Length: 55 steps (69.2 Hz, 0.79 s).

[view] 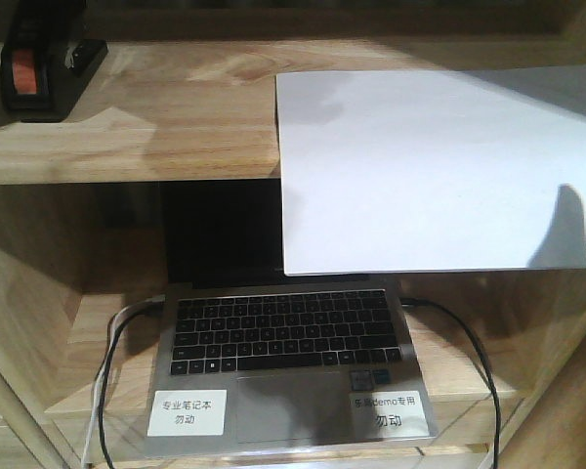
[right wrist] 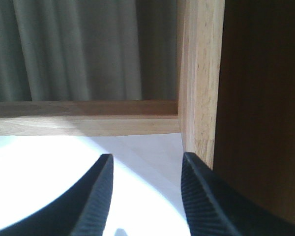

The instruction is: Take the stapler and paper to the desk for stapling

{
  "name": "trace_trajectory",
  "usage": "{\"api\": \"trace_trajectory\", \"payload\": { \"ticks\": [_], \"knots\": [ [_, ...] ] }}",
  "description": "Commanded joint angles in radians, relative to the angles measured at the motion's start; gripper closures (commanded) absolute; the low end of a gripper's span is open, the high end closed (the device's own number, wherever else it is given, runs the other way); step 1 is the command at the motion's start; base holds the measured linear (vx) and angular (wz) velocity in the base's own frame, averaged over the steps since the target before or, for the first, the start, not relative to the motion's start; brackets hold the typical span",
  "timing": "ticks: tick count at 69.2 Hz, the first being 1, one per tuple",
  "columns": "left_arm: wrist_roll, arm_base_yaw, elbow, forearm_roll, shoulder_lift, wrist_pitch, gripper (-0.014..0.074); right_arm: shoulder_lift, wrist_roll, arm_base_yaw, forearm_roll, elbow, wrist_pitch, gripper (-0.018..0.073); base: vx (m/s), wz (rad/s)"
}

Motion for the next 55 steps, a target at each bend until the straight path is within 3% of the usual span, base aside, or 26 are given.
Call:
{"api": "trace_trajectory", "payload": {
  "ticks": [1,14,27,55],
  "knots": [
    [-0.026,-0.006,-0.117,0.062,0.041,0.062,-0.0032,0.011,-0.006,-0.006,0.002,-0.033,-0.073,0.0253,0.00,0.00],
    [-0.026,-0.004,-0.263,0.094,0.166,0.210,-0.0029,0.011,-0.006,-0.006,0.002,-0.033,-0.073,0.0253,0.00,0.00],
    [-0.026,0.038,-0.341,0.093,0.251,0.290,-0.0022,0.011,-0.006,-0.006,0.002,-0.033,-0.073,0.0253,0.00,0.00],
    [-0.026,0.058,-0.341,0.081,0.290,0.289,0.0001,0.011,-0.006,-0.006,0.002,-0.033,-0.074,0.0253,0.00,0.00]
  ]
}}
